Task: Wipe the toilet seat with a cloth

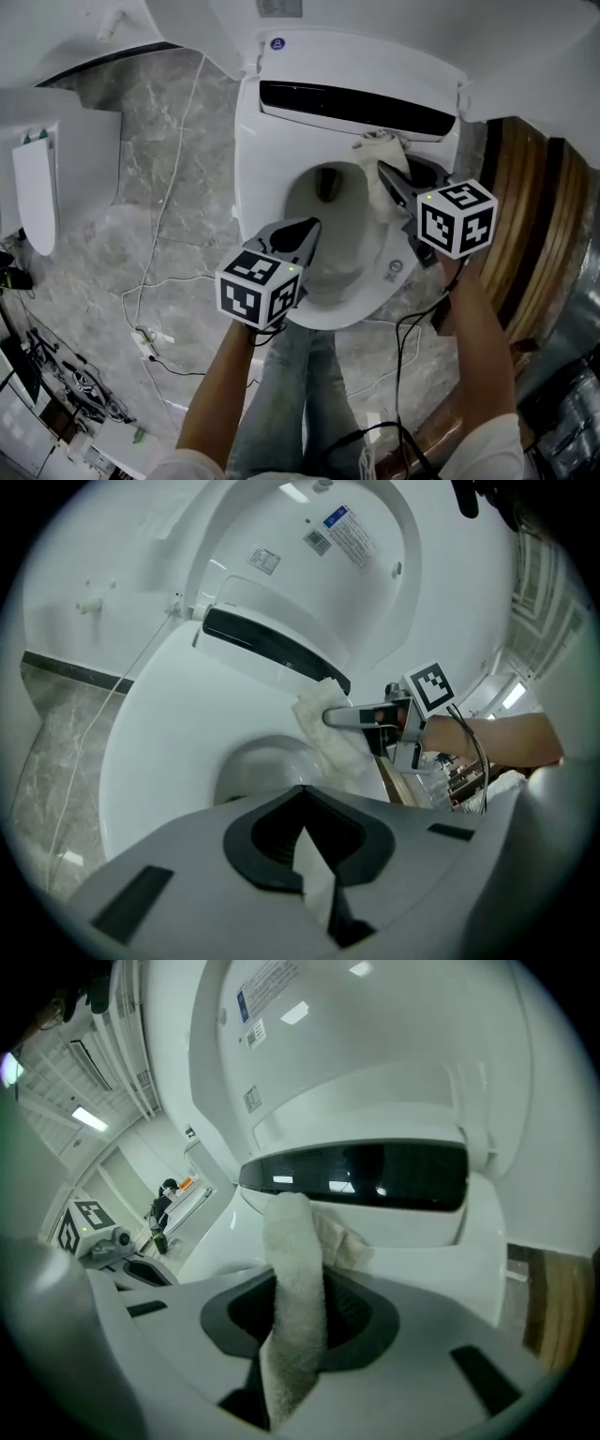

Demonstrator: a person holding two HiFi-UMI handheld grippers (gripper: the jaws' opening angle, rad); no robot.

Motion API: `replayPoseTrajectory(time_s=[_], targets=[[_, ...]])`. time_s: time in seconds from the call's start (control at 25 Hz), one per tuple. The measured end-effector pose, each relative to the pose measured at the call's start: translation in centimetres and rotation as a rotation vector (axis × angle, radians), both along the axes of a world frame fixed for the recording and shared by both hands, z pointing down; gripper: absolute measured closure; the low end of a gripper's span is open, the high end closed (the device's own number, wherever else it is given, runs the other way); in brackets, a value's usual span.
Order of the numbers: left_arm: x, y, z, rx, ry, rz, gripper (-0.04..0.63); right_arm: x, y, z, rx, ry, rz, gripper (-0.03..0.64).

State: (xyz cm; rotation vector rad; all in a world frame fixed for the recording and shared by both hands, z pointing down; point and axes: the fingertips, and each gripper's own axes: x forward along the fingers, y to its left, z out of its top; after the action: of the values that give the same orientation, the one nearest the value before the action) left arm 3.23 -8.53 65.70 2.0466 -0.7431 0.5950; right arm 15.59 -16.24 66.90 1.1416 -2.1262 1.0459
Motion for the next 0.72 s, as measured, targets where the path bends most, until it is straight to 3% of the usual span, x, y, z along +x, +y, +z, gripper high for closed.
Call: replayPoseTrajectory(time_s=[0.24,0.72], targets=[[1.7,1.0,0.0,0.002,-0.007,0.032,0.584,3.4,0.8,-0.2,-0.004,-0.011,0.098,0.516],[3.4,2.3,-0.2,-0.002,-0.005,0.055,0.584,8.9,2.3,-0.5,-0.004,0.022,0.193,0.516]])
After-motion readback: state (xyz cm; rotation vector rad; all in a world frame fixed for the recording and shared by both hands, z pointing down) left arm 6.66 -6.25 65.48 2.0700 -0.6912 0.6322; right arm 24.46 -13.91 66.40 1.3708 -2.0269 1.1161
